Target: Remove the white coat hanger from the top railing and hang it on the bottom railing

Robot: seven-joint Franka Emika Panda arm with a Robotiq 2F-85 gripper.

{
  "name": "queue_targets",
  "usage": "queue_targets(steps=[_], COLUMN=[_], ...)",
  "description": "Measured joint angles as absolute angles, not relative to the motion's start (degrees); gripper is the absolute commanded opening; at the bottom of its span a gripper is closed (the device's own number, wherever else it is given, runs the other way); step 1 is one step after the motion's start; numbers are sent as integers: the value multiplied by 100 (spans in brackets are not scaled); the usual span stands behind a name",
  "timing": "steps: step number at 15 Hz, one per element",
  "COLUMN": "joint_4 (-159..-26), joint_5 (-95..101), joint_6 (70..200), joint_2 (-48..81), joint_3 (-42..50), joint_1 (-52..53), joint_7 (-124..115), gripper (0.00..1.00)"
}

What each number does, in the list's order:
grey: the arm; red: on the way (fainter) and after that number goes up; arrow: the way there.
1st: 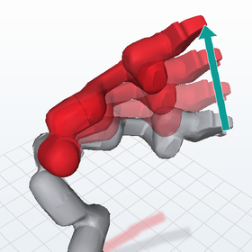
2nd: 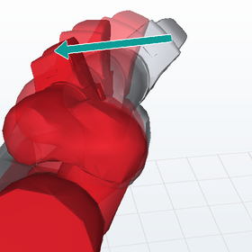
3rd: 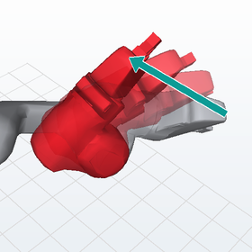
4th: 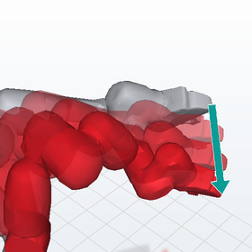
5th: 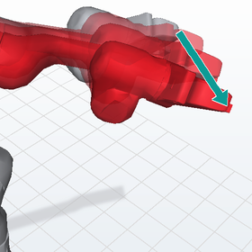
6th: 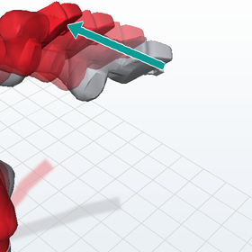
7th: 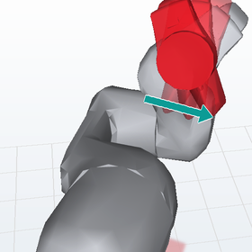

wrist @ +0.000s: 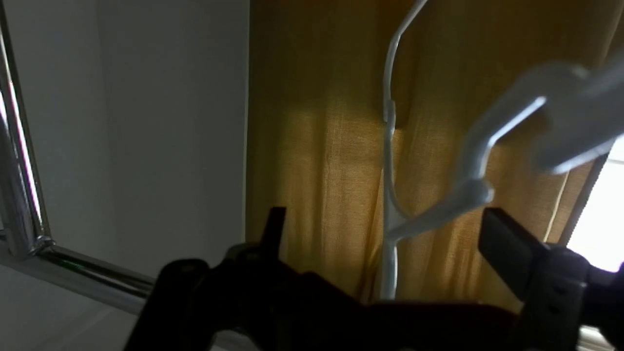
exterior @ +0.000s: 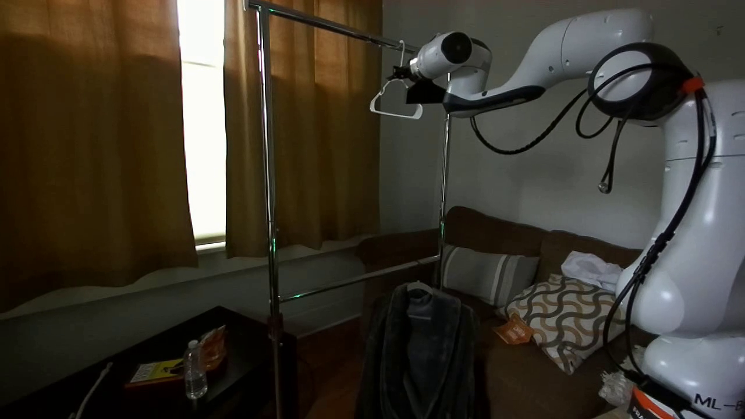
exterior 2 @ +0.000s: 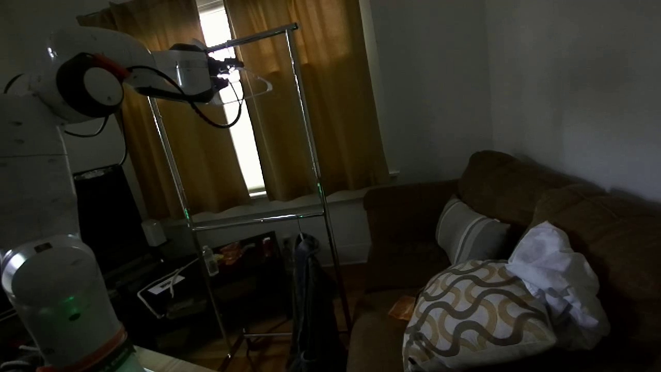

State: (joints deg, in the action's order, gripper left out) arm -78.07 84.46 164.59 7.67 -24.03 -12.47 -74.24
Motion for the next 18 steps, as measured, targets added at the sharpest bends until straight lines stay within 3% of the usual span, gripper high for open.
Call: queue_targets(steps=[12, 13, 15, 18], joint_4=[-7309, -7244, -7147, -7086], joint_5=[8732, 8818, 8955, 9059], joint_6=[16717, 16727, 16728, 16728], joint_2=[1237, 1265, 1317, 1372], joint_3=[-2404, -2404, -2404, -2404], joint_1=[-1047, -1023, -970, -923], joint_7=[-7670, -7776, -7963, -8125], gripper=[97, 73, 71, 48])
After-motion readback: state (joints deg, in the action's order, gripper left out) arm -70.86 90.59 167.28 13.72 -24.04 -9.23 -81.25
